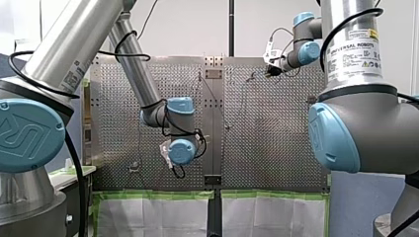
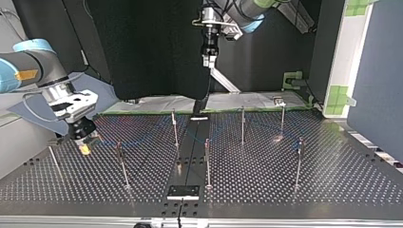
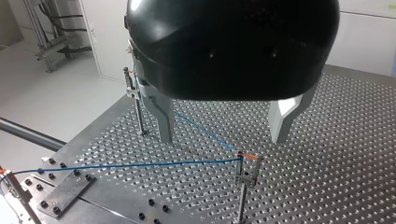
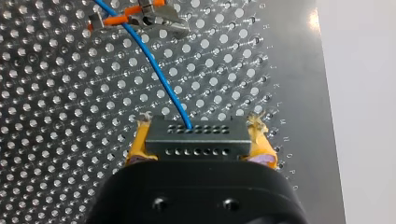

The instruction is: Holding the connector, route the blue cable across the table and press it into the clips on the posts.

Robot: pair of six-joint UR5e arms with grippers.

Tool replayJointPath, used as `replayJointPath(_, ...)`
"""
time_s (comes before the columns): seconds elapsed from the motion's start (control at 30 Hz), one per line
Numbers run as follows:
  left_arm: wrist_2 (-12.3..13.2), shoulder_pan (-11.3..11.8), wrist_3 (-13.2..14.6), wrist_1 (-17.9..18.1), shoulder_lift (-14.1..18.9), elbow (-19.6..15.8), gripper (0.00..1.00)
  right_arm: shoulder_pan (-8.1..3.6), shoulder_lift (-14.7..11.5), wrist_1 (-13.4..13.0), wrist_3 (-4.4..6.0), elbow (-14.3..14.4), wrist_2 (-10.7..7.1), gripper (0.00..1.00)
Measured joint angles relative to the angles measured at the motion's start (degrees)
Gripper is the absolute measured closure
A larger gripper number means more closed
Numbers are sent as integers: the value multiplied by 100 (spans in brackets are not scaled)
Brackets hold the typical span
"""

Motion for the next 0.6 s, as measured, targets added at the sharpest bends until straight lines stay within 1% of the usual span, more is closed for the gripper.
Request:
replayJointPath(0.2, 0, 0, 0, 78, 0, -295, 0, 0, 0, 0, 0, 0, 0, 100)
replayJointPath(0.3, 0, 0, 0, 82, 0, -375, 0, 0, 0, 0, 0, 0, 0, 100)
replayJointPath(0.6, 0, 0, 0, 83, 0, -407, 0, 0, 0, 0, 0, 0, 0, 100)
